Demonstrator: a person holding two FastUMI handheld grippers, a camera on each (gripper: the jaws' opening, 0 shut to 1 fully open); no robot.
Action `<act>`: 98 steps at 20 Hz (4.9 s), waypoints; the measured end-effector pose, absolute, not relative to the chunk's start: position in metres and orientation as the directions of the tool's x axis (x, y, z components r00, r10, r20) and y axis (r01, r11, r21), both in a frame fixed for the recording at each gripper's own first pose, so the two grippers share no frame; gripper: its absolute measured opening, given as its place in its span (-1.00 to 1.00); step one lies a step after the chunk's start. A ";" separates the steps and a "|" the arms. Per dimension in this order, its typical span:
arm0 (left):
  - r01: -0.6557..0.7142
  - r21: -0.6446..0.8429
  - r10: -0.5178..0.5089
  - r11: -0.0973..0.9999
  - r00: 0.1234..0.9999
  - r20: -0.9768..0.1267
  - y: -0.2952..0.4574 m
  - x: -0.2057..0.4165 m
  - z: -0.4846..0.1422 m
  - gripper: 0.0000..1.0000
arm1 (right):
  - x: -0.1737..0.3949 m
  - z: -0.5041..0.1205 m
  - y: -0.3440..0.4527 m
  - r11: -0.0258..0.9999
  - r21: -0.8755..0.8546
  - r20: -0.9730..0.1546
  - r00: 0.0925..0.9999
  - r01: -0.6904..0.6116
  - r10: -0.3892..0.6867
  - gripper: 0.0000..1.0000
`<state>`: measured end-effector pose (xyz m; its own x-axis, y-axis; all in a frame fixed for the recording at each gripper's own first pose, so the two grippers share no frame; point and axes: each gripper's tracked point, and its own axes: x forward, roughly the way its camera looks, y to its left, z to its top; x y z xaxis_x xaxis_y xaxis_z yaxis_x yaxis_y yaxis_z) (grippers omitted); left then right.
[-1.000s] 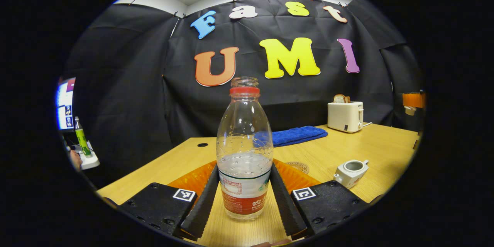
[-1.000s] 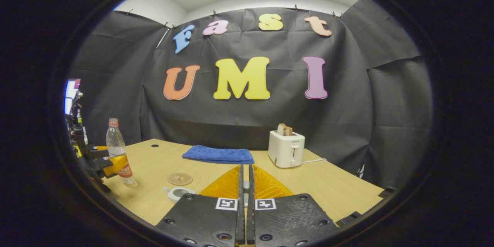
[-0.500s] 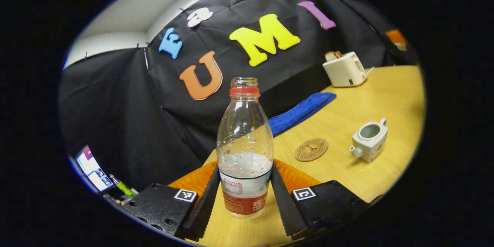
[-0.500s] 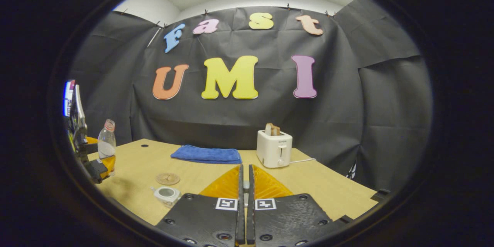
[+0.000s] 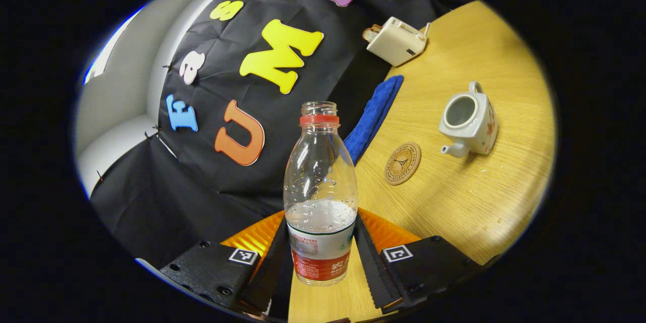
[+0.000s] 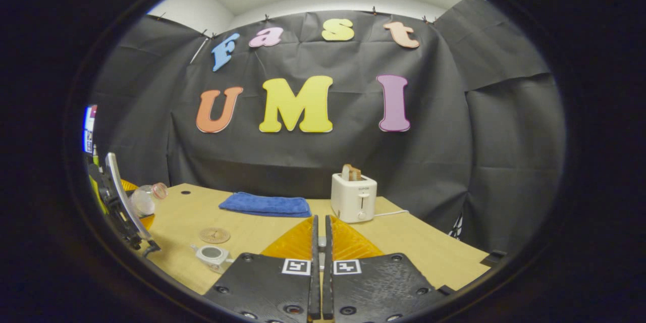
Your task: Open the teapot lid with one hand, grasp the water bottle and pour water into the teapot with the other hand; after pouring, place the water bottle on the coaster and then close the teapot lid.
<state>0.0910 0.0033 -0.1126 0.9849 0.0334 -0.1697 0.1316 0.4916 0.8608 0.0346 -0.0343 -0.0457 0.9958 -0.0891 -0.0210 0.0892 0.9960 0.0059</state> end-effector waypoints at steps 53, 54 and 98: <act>0.158 0.803 0.033 -0.575 0.985 -0.171 -0.071 0.072 -0.089 0.48 | 0.018 -0.018 -0.067 0.989 0.099 0.012 0.994 0.108 -0.110 -0.97; 0.158 0.801 0.034 -0.577 0.985 -0.170 -0.071 0.073 -0.088 0.48 | 0.018 -0.018 -0.067 0.989 0.095 0.012 0.994 0.109 -0.111 -0.97; 0.168 0.015 -0.165 0.986 0.978 -0.130 -0.086 0.219 -0.132 0.52 | 0.037 -0.050 -0.055 0.993 0.026 -0.068 0.991 0.117 -0.115 -0.96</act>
